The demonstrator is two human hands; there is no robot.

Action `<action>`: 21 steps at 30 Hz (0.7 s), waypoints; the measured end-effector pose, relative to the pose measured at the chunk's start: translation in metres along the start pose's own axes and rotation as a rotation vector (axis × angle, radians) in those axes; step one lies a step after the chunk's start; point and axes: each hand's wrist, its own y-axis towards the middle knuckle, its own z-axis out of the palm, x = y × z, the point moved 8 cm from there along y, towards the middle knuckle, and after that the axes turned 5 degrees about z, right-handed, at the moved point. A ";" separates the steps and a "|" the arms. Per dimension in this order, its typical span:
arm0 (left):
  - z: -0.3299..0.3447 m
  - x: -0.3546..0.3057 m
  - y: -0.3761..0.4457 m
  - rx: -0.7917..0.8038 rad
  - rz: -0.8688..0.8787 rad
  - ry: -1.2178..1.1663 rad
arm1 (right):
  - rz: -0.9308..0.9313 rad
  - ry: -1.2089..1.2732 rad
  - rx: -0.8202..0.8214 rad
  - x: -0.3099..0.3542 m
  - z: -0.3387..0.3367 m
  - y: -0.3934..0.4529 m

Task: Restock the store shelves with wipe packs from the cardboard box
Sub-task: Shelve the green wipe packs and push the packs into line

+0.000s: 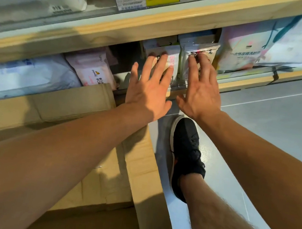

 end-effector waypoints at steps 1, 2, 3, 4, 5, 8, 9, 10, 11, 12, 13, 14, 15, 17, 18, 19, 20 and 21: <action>-0.001 -0.001 0.000 -0.011 -0.001 -0.014 | -0.001 -0.025 0.009 0.001 0.002 -0.001; -0.003 -0.002 0.000 -0.024 -0.005 -0.032 | -0.006 -0.041 0.016 0.002 0.003 -0.001; -0.004 -0.001 0.000 -0.039 -0.011 -0.046 | -0.008 -0.041 0.021 0.002 0.004 -0.002; -0.007 0.000 0.000 -0.055 -0.015 -0.055 | -0.009 -0.031 0.025 0.003 0.004 -0.002; -0.010 0.001 0.000 -0.074 -0.018 -0.056 | -0.011 -0.023 0.026 0.002 0.003 -0.003; -0.019 0.004 0.002 -0.131 -0.021 -0.050 | -0.021 -0.002 -0.013 0.002 -0.005 -0.004; -0.022 0.004 0.002 -0.152 -0.017 -0.053 | -0.026 0.009 -0.046 0.002 -0.009 -0.004; -0.027 0.003 0.002 -0.182 -0.011 -0.057 | -0.031 0.030 -0.089 0.001 -0.015 -0.005; -0.031 0.000 0.002 -0.214 0.000 -0.056 | -0.031 0.068 -0.139 -0.001 -0.020 -0.006; -0.035 -0.003 0.003 -0.239 0.016 -0.046 | -0.018 0.125 -0.185 -0.005 -0.025 -0.007; -0.038 -0.009 0.005 -0.251 0.036 -0.036 | 0.008 0.193 -0.217 -0.010 -0.028 -0.009; -0.040 -0.014 0.008 -0.246 0.052 -0.028 | 0.044 0.260 -0.230 -0.016 -0.029 -0.010; -0.041 -0.019 0.013 -0.227 0.060 -0.023 | 0.080 0.314 -0.229 -0.022 -0.028 -0.011; -0.041 -0.025 0.025 -0.174 0.061 -0.024 | 0.131 0.390 -0.212 -0.032 -0.024 -0.010; -0.040 -0.026 0.032 -0.147 0.058 -0.025 | 0.145 0.424 -0.193 -0.035 -0.022 -0.008; -0.039 -0.026 0.037 -0.121 0.051 -0.031 | 0.154 0.458 -0.164 -0.038 -0.019 -0.007; -0.037 -0.024 0.042 -0.097 0.044 -0.045 | 0.163 0.489 -0.135 -0.040 -0.016 -0.004; -0.035 -0.023 0.045 -0.081 0.036 -0.066 | 0.172 0.516 -0.112 -0.041 -0.015 -0.002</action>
